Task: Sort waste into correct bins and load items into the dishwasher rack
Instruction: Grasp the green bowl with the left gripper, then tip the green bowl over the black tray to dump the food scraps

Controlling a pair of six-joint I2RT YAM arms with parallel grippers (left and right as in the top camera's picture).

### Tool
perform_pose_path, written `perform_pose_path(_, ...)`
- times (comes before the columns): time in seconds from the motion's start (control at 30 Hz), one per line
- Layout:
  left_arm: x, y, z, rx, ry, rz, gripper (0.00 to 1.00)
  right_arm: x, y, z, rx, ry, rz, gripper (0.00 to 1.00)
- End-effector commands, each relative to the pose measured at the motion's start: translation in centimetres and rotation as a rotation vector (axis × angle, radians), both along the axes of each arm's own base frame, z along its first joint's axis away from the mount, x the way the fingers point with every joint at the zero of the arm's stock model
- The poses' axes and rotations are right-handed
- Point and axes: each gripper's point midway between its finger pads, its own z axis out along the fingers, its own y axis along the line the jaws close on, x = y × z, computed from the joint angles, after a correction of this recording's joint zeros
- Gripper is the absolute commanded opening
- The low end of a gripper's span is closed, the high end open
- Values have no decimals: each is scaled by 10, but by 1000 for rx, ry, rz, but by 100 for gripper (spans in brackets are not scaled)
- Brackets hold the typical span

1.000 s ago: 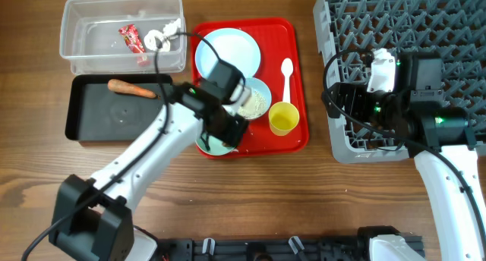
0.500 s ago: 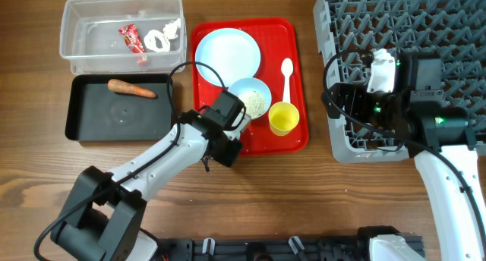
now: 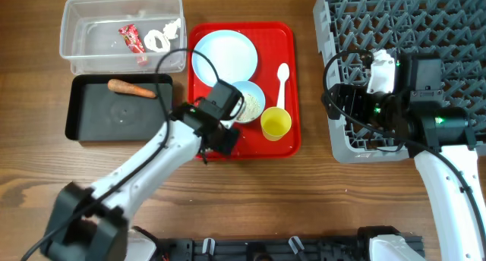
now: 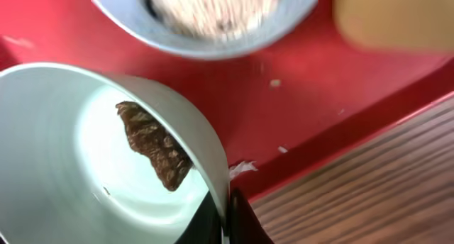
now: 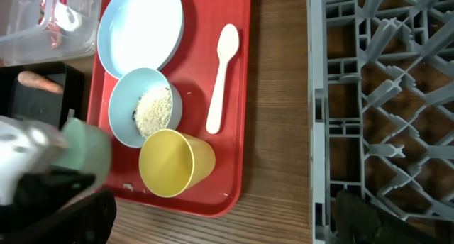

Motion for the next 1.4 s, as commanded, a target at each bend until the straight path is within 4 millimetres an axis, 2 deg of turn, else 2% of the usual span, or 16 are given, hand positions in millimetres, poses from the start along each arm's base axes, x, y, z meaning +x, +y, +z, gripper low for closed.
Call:
perform_pose_path(0.0, 25, 0, 69, -141, -141, 153, 4, 3, -1, 5, -14, -19, -2, 100)
perform_pose_path(0.1, 35, 21, 89, -196, -183, 293, 4, 3, -1, 5, -14, -19, -2, 100)
perform_pose_path(0.2, 55, 72, 105, -248, -223, 511, 4, 5, -1, 6, -14, -26, -2, 100)
perform_pose_path(0.33, 76, 128, 108, -365, -208, 677, 4, 6, 0, 7, -14, -36, -2, 100)
perform_pose_path(0.47, 90, 175, 108, -708, -115, 724, 4, 8, 0, 9, -14, -46, -1, 100)
perform_pose_path(0.7, 96, 229, 102, -1259, -39, 700, 4, 10, 0, 10, -14, -56, -1, 99)
perform_pose_path(0.9, 98, 246, 101, -1566, -9, 660, 4, 13, 0, 5, -14, -40, -1, 100)
perform_pose_path(1.03, 99, 247, 100, -1564, -13, 655, 4, 16, 0, -5, -15, -6, -1, 100)
perform_pose_path(1.2, 100, 243, 103, -1560, -13, 641, 4, 18, 0, -8, -16, 0, -1, 100)
perform_pose_path(1.37, 106, 230, 110, -1508, -93, 512, 4, 18, 0, -8, -16, 2, 0, 100)
